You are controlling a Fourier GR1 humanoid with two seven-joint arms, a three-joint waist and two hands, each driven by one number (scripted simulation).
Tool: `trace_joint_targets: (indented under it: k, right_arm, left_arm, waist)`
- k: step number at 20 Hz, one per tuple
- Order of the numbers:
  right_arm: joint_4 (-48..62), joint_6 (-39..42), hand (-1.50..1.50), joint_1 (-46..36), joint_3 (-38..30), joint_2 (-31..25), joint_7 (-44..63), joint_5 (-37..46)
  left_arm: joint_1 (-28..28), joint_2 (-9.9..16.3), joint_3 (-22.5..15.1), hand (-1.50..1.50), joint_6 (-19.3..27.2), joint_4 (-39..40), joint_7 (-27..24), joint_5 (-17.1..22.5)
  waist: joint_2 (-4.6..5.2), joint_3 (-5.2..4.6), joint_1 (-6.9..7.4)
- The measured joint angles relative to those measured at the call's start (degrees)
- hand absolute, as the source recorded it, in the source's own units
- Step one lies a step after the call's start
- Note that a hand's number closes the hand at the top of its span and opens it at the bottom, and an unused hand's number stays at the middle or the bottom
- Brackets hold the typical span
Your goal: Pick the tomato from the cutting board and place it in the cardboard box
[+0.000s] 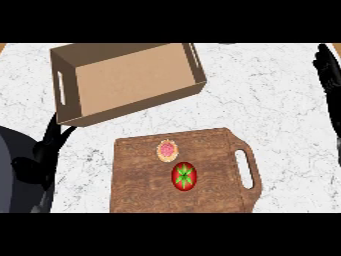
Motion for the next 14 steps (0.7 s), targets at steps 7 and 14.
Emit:
trace_joint_targets:
  k: [7,14]
  right_arm:
    - [-7.40,-7.76,-1.50,6.44,10.06,13.49,4.97,2.87]
    - [-4.51,-14.01,-1.50,11.47,25.16,5.66,7.49,29.49]
  left_arm:
    - [-4.29,1.60,-4.12,0.00,-4.30,-2.78,5.68,-2.61]
    - [-3.30,2.70,-5.87,0.00,-7.24,-5.30,7.63,-2.75]
  waist:
    - [-2.52,-0.47,-2.35]
    - [-2.87,-1.72,-2.98]
